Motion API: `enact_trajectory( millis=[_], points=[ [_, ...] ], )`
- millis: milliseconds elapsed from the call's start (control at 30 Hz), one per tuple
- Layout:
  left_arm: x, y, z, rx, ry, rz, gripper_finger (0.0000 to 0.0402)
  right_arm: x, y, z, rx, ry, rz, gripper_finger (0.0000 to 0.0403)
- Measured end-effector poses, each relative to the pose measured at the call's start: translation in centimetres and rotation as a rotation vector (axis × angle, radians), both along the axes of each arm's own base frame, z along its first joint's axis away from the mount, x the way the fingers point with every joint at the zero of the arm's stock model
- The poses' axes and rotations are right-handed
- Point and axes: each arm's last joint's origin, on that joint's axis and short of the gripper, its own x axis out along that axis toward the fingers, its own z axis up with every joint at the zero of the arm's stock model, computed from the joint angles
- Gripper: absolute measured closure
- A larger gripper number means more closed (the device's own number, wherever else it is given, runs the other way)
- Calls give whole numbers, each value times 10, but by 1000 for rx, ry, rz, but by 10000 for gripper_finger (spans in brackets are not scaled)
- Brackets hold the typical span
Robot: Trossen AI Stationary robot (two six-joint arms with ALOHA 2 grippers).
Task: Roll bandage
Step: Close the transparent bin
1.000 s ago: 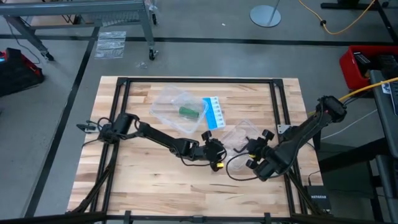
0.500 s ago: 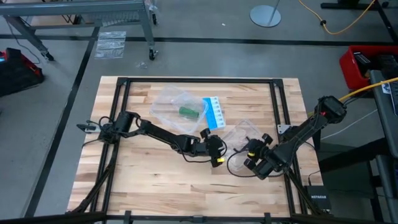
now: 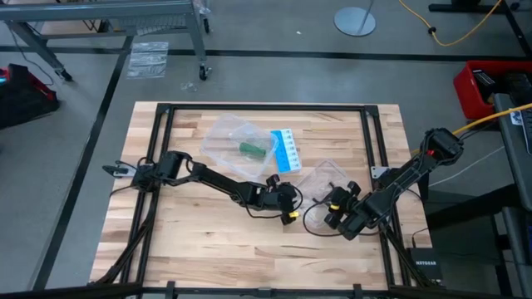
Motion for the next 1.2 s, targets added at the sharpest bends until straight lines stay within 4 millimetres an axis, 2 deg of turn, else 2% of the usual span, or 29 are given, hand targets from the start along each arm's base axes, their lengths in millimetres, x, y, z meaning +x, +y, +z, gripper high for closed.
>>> enact_trajectory(
  millis=[267, 467, 767, 1067, 1200],
  points=[
    [-4, -17, -14, -116, 39, 15, 247, 2, 2, 0, 19, -26, 0, 260],
    [-15, -49, -6, -133, 57, -69, 247, 2, 2, 0, 24, -26, 1, 260],
    [-28, -79, -6, -145, 88, -114, 247, 5, 6, 0, 85, -40, 9, 260],
    [-39, -89, -7, -176, 133, -70, 247, 7, 7, 1, 98, -69, 5, 260],
    [-40, -89, -4, -100, 105, -36, 247, 8, 9, 1, 135, -58, 14, 260]
  ],
)
